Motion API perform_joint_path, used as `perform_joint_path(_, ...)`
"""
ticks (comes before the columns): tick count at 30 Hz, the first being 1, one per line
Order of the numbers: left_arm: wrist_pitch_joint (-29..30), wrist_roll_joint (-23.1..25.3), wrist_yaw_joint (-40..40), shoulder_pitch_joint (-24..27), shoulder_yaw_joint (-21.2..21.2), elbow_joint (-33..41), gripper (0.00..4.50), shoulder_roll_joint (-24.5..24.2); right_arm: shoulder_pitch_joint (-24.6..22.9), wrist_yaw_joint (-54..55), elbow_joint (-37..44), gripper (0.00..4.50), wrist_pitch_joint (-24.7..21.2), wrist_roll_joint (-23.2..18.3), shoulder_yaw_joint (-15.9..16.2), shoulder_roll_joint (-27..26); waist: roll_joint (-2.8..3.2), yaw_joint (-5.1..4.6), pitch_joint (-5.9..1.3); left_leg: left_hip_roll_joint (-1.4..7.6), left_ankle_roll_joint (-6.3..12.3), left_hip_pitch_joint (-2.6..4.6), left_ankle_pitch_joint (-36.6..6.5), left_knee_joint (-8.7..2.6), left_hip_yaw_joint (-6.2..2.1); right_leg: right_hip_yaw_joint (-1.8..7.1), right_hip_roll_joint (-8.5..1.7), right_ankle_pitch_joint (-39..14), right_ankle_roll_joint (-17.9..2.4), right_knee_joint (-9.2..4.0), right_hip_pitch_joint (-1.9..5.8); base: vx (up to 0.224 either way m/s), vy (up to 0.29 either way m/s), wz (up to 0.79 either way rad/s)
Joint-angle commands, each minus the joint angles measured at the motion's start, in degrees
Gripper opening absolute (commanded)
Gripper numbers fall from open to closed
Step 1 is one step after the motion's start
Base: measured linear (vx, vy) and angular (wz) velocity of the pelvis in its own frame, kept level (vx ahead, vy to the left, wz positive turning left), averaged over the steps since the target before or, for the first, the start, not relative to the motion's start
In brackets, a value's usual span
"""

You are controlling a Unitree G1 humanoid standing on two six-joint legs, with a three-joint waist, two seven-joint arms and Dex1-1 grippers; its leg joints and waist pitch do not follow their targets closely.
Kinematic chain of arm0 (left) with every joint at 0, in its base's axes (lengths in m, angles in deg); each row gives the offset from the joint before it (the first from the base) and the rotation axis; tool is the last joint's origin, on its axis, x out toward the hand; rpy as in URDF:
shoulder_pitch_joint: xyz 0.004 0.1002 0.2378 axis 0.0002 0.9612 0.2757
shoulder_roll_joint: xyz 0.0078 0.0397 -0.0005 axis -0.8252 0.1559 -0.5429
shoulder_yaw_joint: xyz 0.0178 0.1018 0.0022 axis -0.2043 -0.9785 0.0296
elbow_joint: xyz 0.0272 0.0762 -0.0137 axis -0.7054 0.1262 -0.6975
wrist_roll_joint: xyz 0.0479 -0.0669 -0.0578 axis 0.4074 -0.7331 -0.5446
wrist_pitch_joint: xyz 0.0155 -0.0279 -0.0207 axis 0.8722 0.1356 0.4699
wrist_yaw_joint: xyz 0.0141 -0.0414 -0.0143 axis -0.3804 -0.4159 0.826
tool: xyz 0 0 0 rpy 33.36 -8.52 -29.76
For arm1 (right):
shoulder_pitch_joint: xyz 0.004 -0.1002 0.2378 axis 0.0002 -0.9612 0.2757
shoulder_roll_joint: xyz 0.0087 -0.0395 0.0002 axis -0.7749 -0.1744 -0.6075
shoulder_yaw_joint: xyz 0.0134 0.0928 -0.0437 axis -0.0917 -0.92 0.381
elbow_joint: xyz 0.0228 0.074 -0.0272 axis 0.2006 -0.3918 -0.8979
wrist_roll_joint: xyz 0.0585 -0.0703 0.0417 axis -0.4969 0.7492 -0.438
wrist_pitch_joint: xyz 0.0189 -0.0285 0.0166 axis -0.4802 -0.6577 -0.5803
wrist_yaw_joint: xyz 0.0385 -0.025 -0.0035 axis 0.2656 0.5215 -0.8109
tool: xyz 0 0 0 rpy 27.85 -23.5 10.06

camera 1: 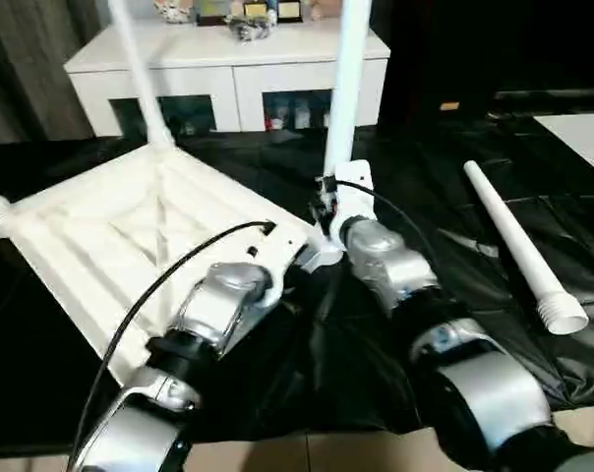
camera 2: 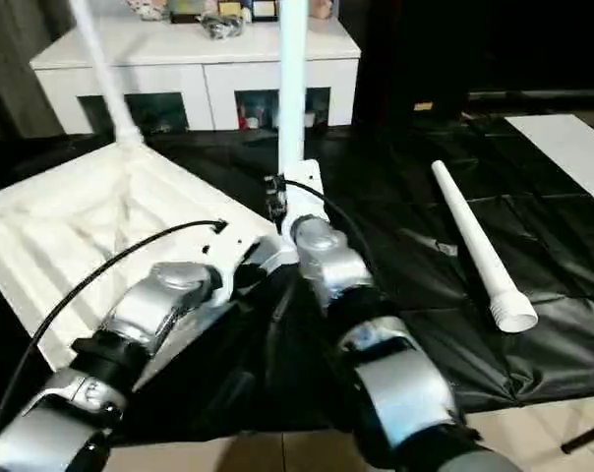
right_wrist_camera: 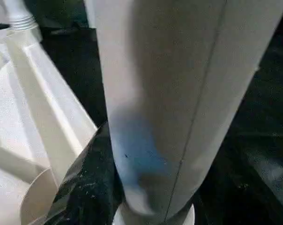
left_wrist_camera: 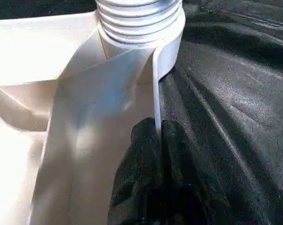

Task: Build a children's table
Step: Rotate leg to tighten

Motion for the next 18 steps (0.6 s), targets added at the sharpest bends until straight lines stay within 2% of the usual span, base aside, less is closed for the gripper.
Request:
perform_joint_path(1, -0.33, -1.08, -0.36, -1.64, 0.21, 0.87, 0.00, 0.39, -3.66, 1.85, -7.59, 1.82, -3.24, 0.62, -1.32, 0.40, 0.34, -0.07, -2.02, 0.37, -0.42, -0.07, -25.96, -5.04, -0.67, 1.39, -2.79, -24.65, -7.34, -5.02, 1.17, 0.000, 0.000, 0.00)
perform_joint_path(2, -0.49, -0.70, -0.11, -1.71, 0.76, 0.52, 0.00, 0.52, -3.00, 1.96, -8.80, 1.82, -2.42, 1.13, -1.42, 0.18, 0.15, -0.11, -2.04, 0.37, -0.35, -0.18, -25.83, -5.03, -0.63, 1.44, -2.86, -24.48, -7.40, -4.99, 1.27, 0.000, 0.000, 0.00)
perform_joint_path(5, -0.79, -0.36, 0.27, -1.73, 1.36, -0.03, 0.00, 0.62, -2.20, 0.92, -10.11, 1.82, 0.41, 1.19, -1.97, -0.26, 0.17, -0.24, -2.06, 0.31, -0.06, -0.17, -25.47, -4.94, -0.52, 1.50, -3.01, -25.13, -7.57, -5.13, 1.24, 0.000, 0.000, 0.00)
perform_joint_path(8, -1.09, -0.46, 0.19, -1.66, 1.42, 0.09, 0.00, 0.54, -1.67, -1.75, -10.13, 1.82, 2.56, 0.01, -3.26, -0.65, 0.13, -0.16, -2.10, 0.44, 0.32, -0.37, -24.45, -5.04, -0.45, 1.59, -2.97, -23.43, -8.13, -4.89, 1.38, 0.000, 0.000, 0.00)
perform_joint_path(9, -1.64, -0.52, -0.18, -1.67, 1.25, 0.19, 0.00, 0.34, -1.33, -2.74, -9.83, 2.52, 3.37, -0.09, -3.38, -0.52, 0.19, -0.11, -2.13, 0.51, 0.42, -0.45, -24.09, -5.08, -0.47, 1.58, -3.00, -23.21, -8.31, -4.84, 1.42, 0.000, 0.000, 0.00)
perform_joint_path(10, -1.85, -0.52, -0.52, -1.68, 1.10, 0.26, 0.00, 0.14, -1.19, -3.33, -9.67, 2.52, 3.53, 0.01, -3.23, -0.39, 0.22, -0.09, -2.16, 0.53, 0.45, -0.45, -23.92, -5.04, -0.44, 1.62, -3.01, -23.00, -8.45, -4.87, 1.39, 0.000, 0.000, 0.00)
perform_joint_path(13, -2.43, -0.48, -2.54, -1.54, 0.53, 0.97, 0.00, -1.19, -0.67, -6.41, -7.77, 2.78, 4.95, -0.41, -3.38, 0.55, 0.08, 0.58, -2.90, 0.77, 0.95, -0.62, -18.61, -4.65, -0.04, 2.03, -3.17, -14.79, -11.16, -4.13, 1.75, 0.000, 0.000, 0.00)
perform_joint_path(14, -2.79, -0.41, -3.96, -1.23, 0.19, 1.74, 0.00, -2.14, -0.58, -8.75, -6.16, 2.92, 4.90, -0.59, -3.28, 1.29, 0.13, 0.73, -3.10, 0.78, 1.97, -0.90, -15.35, -4.49, 0.13, 1.98, -2.90, -10.18, -12.55, -3.42, 2.03, 0.000, 0.000, 0.00)
perform_joint_path(15, -2.79, -0.41, -3.96, -1.23, 0.19, 1.74, 0.00, -2.14, -0.58, -8.75, -6.16, 2.99, 4.90, -0.59, -3.28, 1.29, 0.06, 0.80, -2.78, 0.71, 2.67, -1.17, -14.89, -4.51, 0.31, 1.89, -2.92, -10.58, -13.20, -3.53, 2.08, 0.000, 0.000, 0.00)
perform_joint_path(16, -3.05, -0.46, -5.05, -0.87, 0.06, 2.50, 0.00, -2.89, -0.75, -11.20, -4.64, 3.03, 4.57, -0.45, -2.92, 2.06, 0.14, 0.96, -2.89, 0.72, 2.76, -1.09, -14.56, -4.41, 0.35, 1.90, -3.04, -10.72, -13.39, -3.51, 2.13, 0.000, 0.000, 0.00)
perform_joint_path(17, -3.14, -0.49, -5.53, -0.71, -0.03, 2.81, 0.00, -3.19, -0.94, -12.34, -3.86, 3.11, 4.46, -0.29, -2.55, 2.45, 0.16, 1.26, -3.25, 0.77, 3.12, -1.19, -12.35, -4.14, 0.39, 1.91, -3.15, -8.61, -13.82, -3.21, 2.40, 0.000, 0.000, 0.00)
perform_joint_path(18, -4.07, -0.48, -7.41, -0.13, -0.52, 3.84, 0.00, -4.40, -2.09, -16.45, -0.61, 3.26, 4.23, 0.47, -1.10, 4.12, 0.14, 1.47, -3.54, 0.75, 3.91, -1.45, -8.52, -3.86, 0.42, 1.90, -3.08, -3.97, -14.69, -2.59, 2.61, 0.000, 0.000, 0.00)
